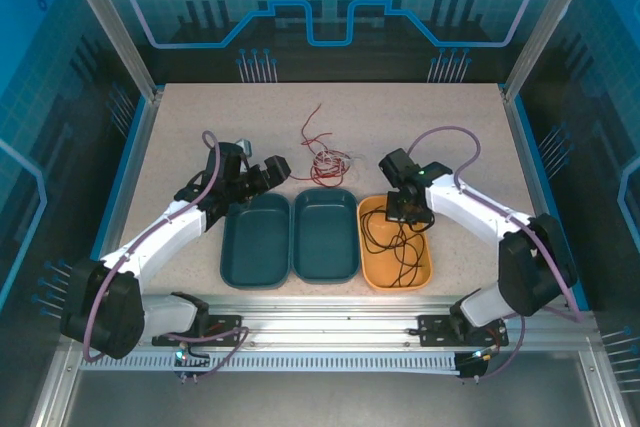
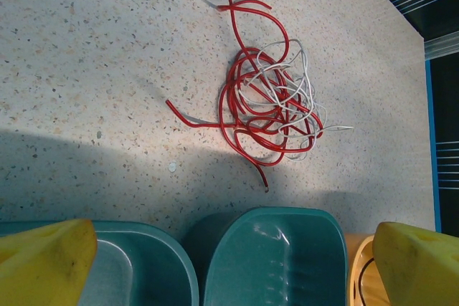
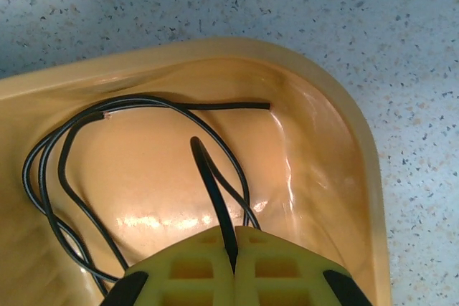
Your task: Untangle the cables
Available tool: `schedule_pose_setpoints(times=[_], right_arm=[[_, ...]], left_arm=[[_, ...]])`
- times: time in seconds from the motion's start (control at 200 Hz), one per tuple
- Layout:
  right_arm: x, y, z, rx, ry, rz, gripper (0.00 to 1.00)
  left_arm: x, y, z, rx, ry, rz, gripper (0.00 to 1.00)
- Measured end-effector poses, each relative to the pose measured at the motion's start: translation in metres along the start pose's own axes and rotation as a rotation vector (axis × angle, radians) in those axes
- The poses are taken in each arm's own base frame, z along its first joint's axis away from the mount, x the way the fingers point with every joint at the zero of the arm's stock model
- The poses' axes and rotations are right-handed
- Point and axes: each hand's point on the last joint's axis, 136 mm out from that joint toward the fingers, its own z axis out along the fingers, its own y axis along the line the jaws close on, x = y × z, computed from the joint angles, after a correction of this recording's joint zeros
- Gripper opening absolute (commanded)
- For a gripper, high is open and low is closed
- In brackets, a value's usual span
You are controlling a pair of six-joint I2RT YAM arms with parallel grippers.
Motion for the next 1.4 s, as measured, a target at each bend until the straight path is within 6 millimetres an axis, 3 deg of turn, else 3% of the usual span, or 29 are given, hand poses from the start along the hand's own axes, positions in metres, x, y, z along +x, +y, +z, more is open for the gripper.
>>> schedule_pose_setpoints(times=[0.175, 0.375, 0.705, 0.836, 1.026, 1.261, 1.401], right_arm=[[-0.003, 0.003, 0.008, -0.001, 0.003, -0.013, 0.13], [-0.007, 0.005, 0.007, -0.006, -0.004, -0.051, 0.33], [-0.018, 0.004, -0.04, -0.052, -0.077, -0.077, 0.37], [-0.002, -0.005, -0.062, -0.058, -0.076, -0.089, 0.38], [0.039, -0.005, -0.084, -0.092, -0.045, -0.125, 0.37], [0.09, -0.012, -0.068, -0.082, 0.087, -0.124, 0.32], [0.108, -0.007, -0.059, -0.098, 0.146, -0.131, 0.24]], left_arm=[[0.0, 0.0, 0.0, 0.0, 0.0, 0.0, 0.99], [0.0, 0.0, 0.0, -0.001, 0.0, 0.0, 0.99], [0.0, 0.0, 0.0, -0.002, 0.001, 0.0, 0.99], [0.001, 0.001, 0.0, -0.005, 0.004, -0.001, 0.99], [0.001, 0.002, 0.0, -0.007, 0.005, -0.001, 0.99], [0.004, 0.004, 0.0, -0.015, 0.014, -0.003, 0.99], [0.004, 0.004, 0.0, -0.016, 0.015, -0.004, 0.99]])
